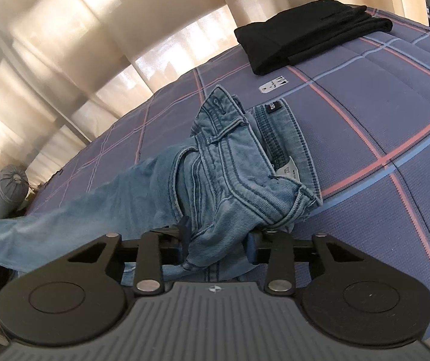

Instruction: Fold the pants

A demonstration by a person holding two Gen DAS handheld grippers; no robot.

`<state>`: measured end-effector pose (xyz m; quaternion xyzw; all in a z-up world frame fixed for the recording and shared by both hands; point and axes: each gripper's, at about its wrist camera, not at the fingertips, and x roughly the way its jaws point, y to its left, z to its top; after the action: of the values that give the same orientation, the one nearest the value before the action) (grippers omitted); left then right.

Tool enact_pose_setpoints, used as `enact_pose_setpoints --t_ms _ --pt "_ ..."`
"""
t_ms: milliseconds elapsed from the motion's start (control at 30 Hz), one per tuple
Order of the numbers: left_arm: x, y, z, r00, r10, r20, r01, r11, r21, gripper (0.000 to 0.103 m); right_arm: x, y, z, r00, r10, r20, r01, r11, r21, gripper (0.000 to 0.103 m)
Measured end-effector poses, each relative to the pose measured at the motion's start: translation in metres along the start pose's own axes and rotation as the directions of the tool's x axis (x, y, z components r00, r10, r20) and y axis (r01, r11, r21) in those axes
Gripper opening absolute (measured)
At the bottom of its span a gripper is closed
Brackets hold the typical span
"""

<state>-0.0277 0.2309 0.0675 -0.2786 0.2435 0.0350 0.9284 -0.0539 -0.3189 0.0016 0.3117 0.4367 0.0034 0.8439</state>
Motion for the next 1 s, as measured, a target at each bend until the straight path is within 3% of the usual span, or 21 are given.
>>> enact_pose_setpoints --t_ms 67,133,233,300,533,633,700,900,1000 --pt "0.003 0.024 -0.018 0.995 0.098 -0.009 -0.097 0.995 0.022 0.103 0.002 0.000 -0.002 1.000 -0.009 0.000 0.009 1.000 -0.005 0.064" --pt "0.014 0.061 -0.041 0.970 0.229 -0.085 -0.229 0.973 0.011 0.103 0.005 -0.001 -0.003 1.000 -0.016 -0.002 0.016 1.000 0.002 0.064" --pt "0.017 0.114 -0.059 0.943 0.262 -0.205 -0.296 0.942 -0.156 0.103 0.007 0.001 -0.001 1.000 -0.028 -0.010 0.028 1.000 0.004 0.064" --pt "0.009 0.134 -0.062 0.948 0.241 -0.209 -0.287 0.930 -0.229 0.103 0.008 0.004 0.000 0.999 -0.039 -0.011 0.039 0.999 -0.003 0.064" --pt "0.011 0.119 -0.053 0.962 0.226 -0.155 -0.251 0.953 -0.168 0.103 0.014 0.006 -0.001 0.997 -0.071 0.016 0.070 0.997 0.035 0.061" --pt "0.026 0.105 -0.053 0.957 0.248 -0.148 -0.262 0.962 -0.081 0.103 0.013 0.005 -0.002 0.996 -0.083 0.029 0.081 0.995 0.060 0.046" --pt "0.032 0.098 -0.054 0.946 0.289 -0.147 -0.294 0.956 -0.016 0.103 0.012 0.004 -0.002 0.996 -0.083 0.032 0.080 0.995 0.065 0.025" --pt "0.023 0.106 -0.048 0.953 0.275 -0.125 -0.285 0.957 -0.063 0.103 -0.015 0.014 0.004 0.995 -0.040 0.097 0.037 0.999 0.028 0.010" --pt "0.021 0.109 -0.050 0.948 0.285 -0.139 -0.296 0.953 -0.060 0.103 -0.021 0.007 0.002 0.994 -0.072 0.086 0.070 0.997 0.030 0.006"
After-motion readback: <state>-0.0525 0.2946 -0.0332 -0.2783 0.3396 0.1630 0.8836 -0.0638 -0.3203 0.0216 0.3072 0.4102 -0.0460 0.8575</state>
